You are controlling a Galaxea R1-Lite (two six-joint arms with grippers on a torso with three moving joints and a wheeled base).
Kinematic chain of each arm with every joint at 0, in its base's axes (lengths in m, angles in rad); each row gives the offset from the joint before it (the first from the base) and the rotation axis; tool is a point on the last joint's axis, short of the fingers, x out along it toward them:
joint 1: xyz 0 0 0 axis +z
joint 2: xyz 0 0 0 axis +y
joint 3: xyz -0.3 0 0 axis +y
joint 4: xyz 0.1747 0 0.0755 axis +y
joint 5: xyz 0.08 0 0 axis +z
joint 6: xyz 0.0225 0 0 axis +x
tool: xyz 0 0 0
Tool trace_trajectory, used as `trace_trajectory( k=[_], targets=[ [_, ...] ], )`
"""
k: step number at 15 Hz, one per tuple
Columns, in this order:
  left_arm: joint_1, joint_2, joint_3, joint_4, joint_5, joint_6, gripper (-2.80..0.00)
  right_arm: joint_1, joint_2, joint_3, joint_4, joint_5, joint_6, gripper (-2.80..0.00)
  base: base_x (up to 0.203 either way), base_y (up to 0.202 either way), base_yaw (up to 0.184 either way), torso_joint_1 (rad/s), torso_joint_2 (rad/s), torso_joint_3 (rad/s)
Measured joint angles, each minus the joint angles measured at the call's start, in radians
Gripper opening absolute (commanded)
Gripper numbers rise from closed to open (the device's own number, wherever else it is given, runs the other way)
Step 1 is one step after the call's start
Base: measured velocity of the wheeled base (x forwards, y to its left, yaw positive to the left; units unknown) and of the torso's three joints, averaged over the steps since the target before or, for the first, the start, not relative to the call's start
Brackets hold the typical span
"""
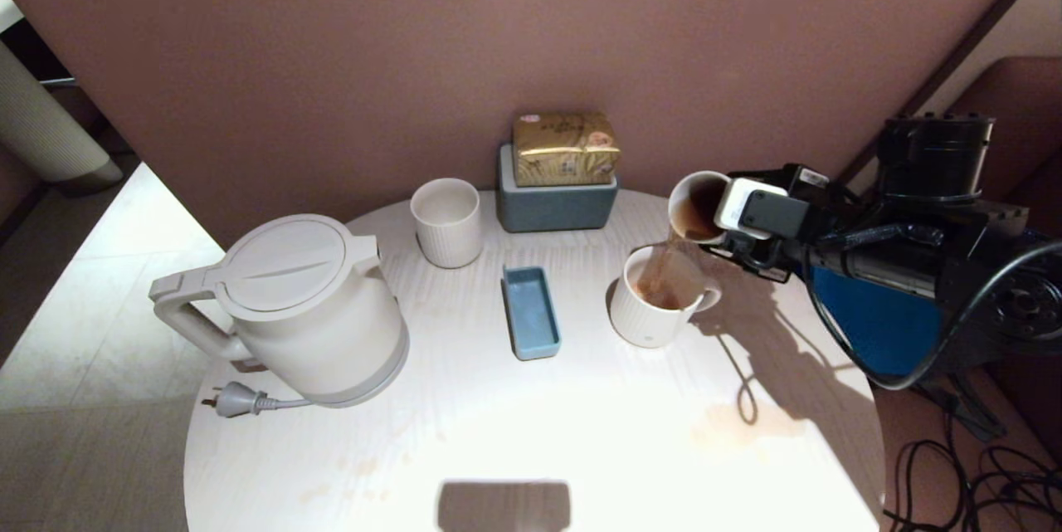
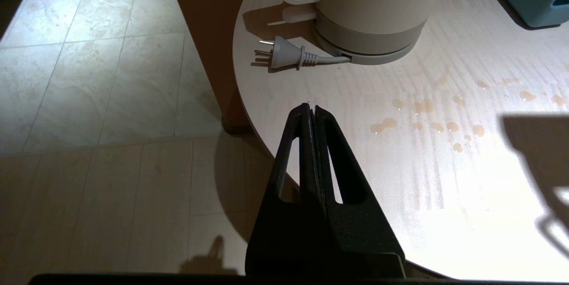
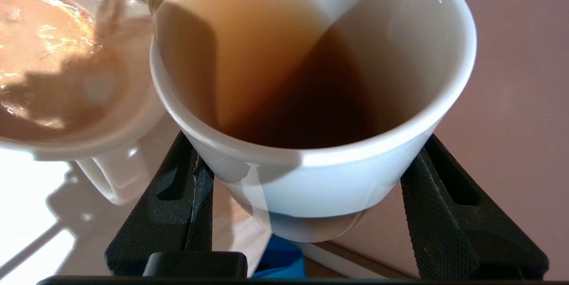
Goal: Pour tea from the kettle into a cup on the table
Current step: Pour water into another cup
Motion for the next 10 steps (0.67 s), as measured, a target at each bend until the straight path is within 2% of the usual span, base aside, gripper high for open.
trace_trajectory(
  k=[10],
  targets=[
    [0.000, 0.000, 0.000, 0.000, 0.000, 0.000, -2.80, 0.003, -0.009, 0.003, 0.000, -0.007, -0.078, -2.80, 0.000, 0.000, 0.000, 0.000, 0.00, 0.000]
  ],
)
